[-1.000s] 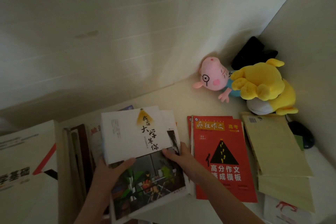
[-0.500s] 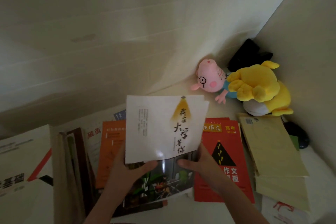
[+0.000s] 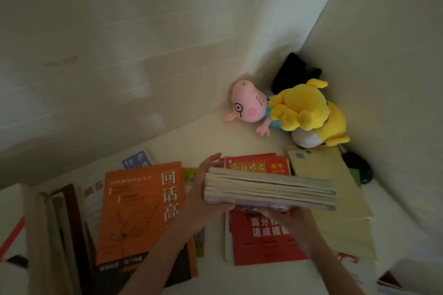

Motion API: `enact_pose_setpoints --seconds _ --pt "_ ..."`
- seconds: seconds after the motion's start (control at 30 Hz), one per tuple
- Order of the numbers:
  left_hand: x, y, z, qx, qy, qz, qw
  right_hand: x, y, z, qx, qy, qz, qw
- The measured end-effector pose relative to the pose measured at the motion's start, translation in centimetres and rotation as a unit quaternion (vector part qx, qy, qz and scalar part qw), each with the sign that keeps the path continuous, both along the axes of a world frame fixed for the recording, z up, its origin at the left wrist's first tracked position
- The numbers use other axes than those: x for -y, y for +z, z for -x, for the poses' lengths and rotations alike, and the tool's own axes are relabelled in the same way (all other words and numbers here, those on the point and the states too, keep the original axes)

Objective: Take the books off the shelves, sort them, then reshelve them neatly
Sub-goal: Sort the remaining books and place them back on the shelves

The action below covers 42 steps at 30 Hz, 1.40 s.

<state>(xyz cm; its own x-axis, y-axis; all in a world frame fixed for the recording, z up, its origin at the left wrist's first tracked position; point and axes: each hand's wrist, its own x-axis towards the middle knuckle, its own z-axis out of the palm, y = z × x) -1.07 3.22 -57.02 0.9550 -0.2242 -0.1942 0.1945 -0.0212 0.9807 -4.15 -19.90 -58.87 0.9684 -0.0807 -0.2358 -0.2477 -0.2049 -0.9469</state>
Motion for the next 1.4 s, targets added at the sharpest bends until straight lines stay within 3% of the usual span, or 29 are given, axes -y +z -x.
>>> enact_pose_setpoints --seconds 0.13,0.27,0.4,0.63,0.7,0.77,0.83,1.03,1.2,1.4 --pt "0.3 0.4 0.4 0.035 0.041 0.005 0.999 -0.7 0.6 -0.4 0.021 0.006 0.011 1.0" --pt "1.4 0.6 -0.9 -0.035 0.083 -0.004 0.996 -0.3 1.1 -2.2 0.014 -0.003 -0.006 1.0" --pt "2.5 0.2 -3.3 -0.13 0.098 -0.029 0.986 1.3 2.6 -4.2 -0.046 0.048 0.02 0.998" --pt "6.7 -5.3 -1.9 -0.243 0.079 -0.065 0.965 3.9 -1.9 -3.5 -0.184 0.014 0.123 0.975" --pt "7.6 -6.4 -1.9 -0.223 0.078 -0.119 0.964 3.9 -3.1 -2.9 -0.185 -0.009 0.133 0.974" --pt "7.7 -7.0 -2.2 -0.195 0.058 -0.23 0.952 4.0 -4.2 -3.0 -0.195 -0.037 0.174 0.965" --pt "7.6 -7.5 -2.3 -0.18 0.015 -0.264 0.947 4.3 -4.9 -3.2 -0.221 -0.04 0.231 0.947" --pt "7.2 -7.8 -2.8 -0.252 0.1 -0.161 0.949 4.5 -5.0 -2.7 -0.232 0.016 0.215 0.948" --pt "6.3 -8.2 -3.5 -0.329 0.113 -0.036 0.937 4.7 -5.4 -2.4 -0.214 -0.027 0.18 0.96" --pt "8.0 -7.7 -2.8 -0.289 0.169 -0.02 0.942 4.6 -6.3 -1.5 -0.181 -0.064 0.128 0.973"
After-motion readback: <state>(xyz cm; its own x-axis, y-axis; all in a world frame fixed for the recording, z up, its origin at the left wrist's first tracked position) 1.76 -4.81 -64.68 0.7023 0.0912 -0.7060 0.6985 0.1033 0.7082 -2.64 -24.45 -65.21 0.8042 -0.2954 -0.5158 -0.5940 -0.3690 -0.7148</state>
